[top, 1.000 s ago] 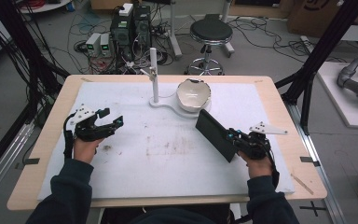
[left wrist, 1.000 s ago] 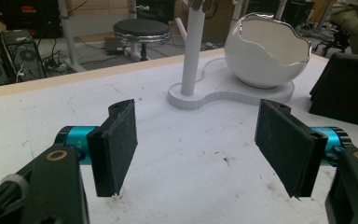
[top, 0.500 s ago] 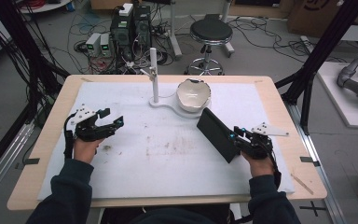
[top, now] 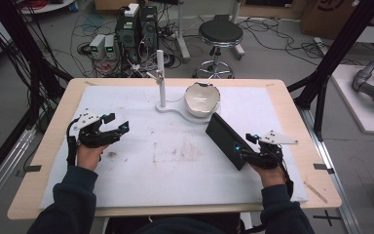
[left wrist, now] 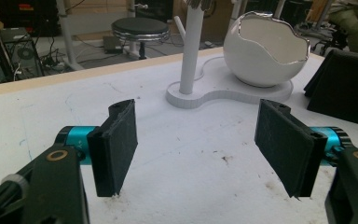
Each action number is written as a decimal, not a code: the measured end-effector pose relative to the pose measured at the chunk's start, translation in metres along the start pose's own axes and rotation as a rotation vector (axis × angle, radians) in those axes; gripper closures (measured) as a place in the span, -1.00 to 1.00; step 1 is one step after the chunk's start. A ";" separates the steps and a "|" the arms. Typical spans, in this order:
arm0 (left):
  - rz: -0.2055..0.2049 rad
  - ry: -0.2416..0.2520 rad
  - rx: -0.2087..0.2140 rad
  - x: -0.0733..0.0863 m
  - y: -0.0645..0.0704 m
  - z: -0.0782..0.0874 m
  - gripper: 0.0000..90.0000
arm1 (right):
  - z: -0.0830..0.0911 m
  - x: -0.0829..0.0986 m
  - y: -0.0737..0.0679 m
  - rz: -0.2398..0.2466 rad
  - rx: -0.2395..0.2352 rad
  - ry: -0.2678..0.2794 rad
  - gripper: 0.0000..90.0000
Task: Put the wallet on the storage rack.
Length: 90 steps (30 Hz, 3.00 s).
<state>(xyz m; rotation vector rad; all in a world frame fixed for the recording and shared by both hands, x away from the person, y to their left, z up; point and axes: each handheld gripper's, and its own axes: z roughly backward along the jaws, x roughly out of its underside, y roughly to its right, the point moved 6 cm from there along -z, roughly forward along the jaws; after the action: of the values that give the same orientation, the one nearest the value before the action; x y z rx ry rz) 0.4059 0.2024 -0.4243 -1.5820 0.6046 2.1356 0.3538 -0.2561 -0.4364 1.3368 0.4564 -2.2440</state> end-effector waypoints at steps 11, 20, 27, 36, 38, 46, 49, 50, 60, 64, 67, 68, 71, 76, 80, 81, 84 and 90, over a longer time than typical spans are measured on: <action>0.002 0.001 0.003 0.000 0.001 -0.001 -0.34 | -0.003 0.018 0.010 0.042 0.009 -0.040 -0.37; -0.001 -0.005 0.008 0.001 0.001 -0.002 -0.34 | -0.014 0.032 0.008 0.065 -0.053 -0.125 0.20; -0.003 -0.006 0.006 0.001 0.002 -0.002 -0.34 | -0.001 0.019 0.011 0.056 -0.066 -0.035 0.63; 0.002 -0.005 0.005 0.001 0.001 -0.002 -0.33 | 0.021 -0.009 0.003 0.034 -0.080 0.139 0.62; 0.000 -0.007 0.007 0.001 0.001 -0.002 -0.33 | 0.023 -0.013 0.002 0.035 -0.084 0.166 0.62; -0.003 -0.013 0.007 0.002 0.003 -0.003 -0.33 | 0.019 -0.023 0.002 0.000 -0.082 0.187 0.62; -0.006 -0.012 0.005 0.002 0.003 -0.003 -0.32 | 0.021 -0.032 0.000 -0.008 -0.095 0.177 0.64; -0.004 -0.008 0.004 0.001 0.002 -0.003 -0.32 | 0.023 -0.035 -0.001 0.001 -0.100 0.180 0.64; 0.001 0.003 -0.004 0.000 0.000 0.000 -0.34 | 0.034 -0.073 0.001 0.042 -0.111 0.206 0.64; 0.000 -0.001 -0.001 0.000 0.001 0.000 -0.33 | 0.034 -0.090 0.001 0.058 -0.120 0.207 0.64; 0.000 0.001 0.000 0.000 0.001 0.000 -0.34 | 0.031 -0.104 0.002 0.072 -0.120 0.210 0.64; 0.000 0.001 0.003 0.000 0.000 0.000 -0.34 | 0.030 -0.110 0.001 0.081 -0.121 0.213 0.64; 0.006 0.005 0.001 0.000 0.000 0.000 -0.33 | 0.026 -0.125 0.000 0.113 -0.123 0.215 0.64; 0.005 0.003 0.004 0.000 0.000 0.000 -0.33 | 0.015 -0.151 0.000 0.150 -0.112 0.192 0.64; 0.009 0.004 0.003 0.000 -0.001 0.001 -0.34 | 0.002 -0.169 0.003 0.178 -0.103 0.173 0.64; 0.011 0.007 0.005 0.000 -0.001 0.001 -0.34 | -0.001 -0.172 0.004 0.181 -0.099 0.172 0.64; 0.013 0.004 0.005 0.000 -0.002 0.001 -0.34 | -0.013 -0.179 0.005 0.196 -0.095 0.158 0.64; 0.015 0.004 0.005 0.000 -0.002 0.000 -0.34 | -0.032 -0.185 0.007 0.227 -0.076 0.117 0.64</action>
<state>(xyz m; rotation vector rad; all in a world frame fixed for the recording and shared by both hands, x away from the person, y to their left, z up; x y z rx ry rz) 0.4068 0.2039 -0.4246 -1.5842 0.6235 2.1408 0.4555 -0.2021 -0.2881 1.4110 0.4040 -1.9541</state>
